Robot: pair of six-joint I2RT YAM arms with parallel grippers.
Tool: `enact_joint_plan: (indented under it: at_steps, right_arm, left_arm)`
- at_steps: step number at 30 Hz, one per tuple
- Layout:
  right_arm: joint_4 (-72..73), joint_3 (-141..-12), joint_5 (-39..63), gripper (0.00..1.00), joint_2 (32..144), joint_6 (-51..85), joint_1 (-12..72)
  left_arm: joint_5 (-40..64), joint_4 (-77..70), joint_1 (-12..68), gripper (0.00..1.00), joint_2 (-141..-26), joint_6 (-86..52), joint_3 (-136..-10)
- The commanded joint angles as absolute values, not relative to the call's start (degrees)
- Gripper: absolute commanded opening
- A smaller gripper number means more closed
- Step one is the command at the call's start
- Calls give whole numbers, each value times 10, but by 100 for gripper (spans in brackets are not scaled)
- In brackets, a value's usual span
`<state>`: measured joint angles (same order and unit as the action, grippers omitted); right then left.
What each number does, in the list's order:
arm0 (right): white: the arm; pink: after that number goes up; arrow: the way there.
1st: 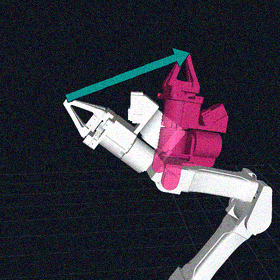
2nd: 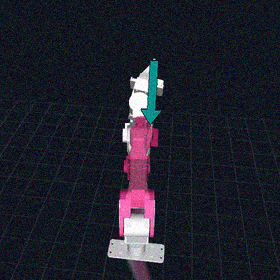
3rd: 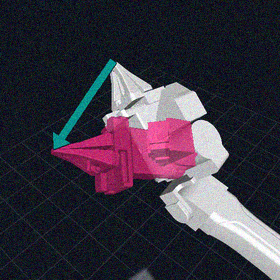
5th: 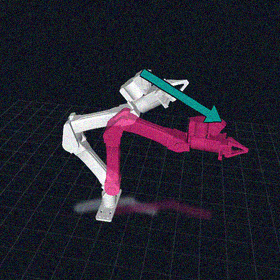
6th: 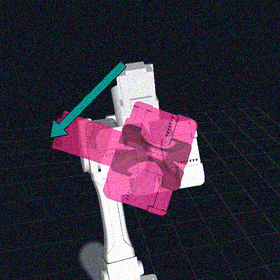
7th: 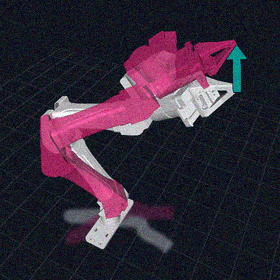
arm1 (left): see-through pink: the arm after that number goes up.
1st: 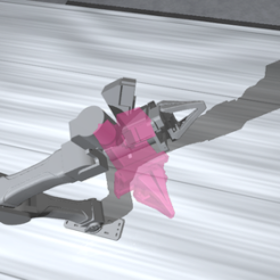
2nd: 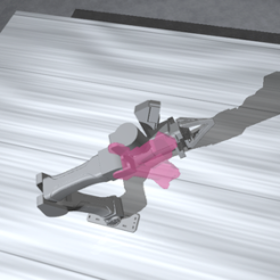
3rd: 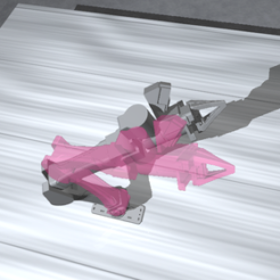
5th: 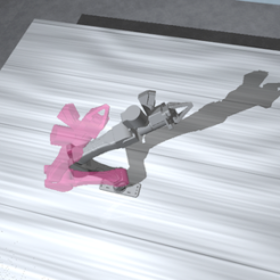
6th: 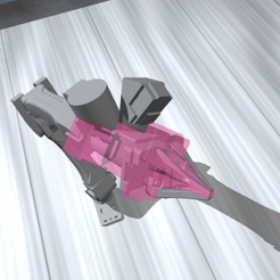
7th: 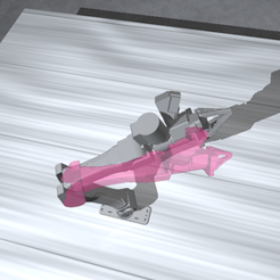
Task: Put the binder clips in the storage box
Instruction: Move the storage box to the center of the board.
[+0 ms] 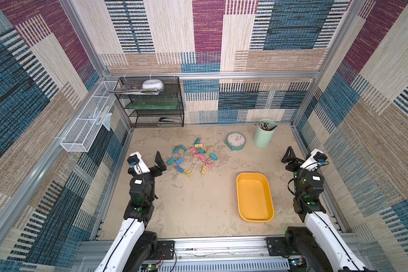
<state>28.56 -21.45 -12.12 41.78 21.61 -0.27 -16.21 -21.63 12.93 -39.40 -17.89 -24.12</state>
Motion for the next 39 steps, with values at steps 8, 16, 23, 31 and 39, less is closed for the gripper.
enact_joint_plan:
  at_steps: [8, 16, 23, 31, 39]
  right_arm:
    - [52, -304, 207, 100, 464, 270, -2]
    - [-37, -353, 178, 100, 413, 314, -2]
    - [-66, -360, 160, 100, 345, 353, -2]
    - [-88, -362, 177, 100, 338, 347, -2]
    - [-59, -355, 174, 99, 361, 361, -2]
  left_arm:
    - [40, 94, 496, 91, -836, 26, -616]
    - [159, 276, 533, 96, -1191, 161, -981]
    - [109, 333, 539, 88, -1349, 172, -1174]
    - [97, 297, 540, 15, -1356, 61, -1169]
    - [-56, 142, 551, 0, -1159, -193, -860]
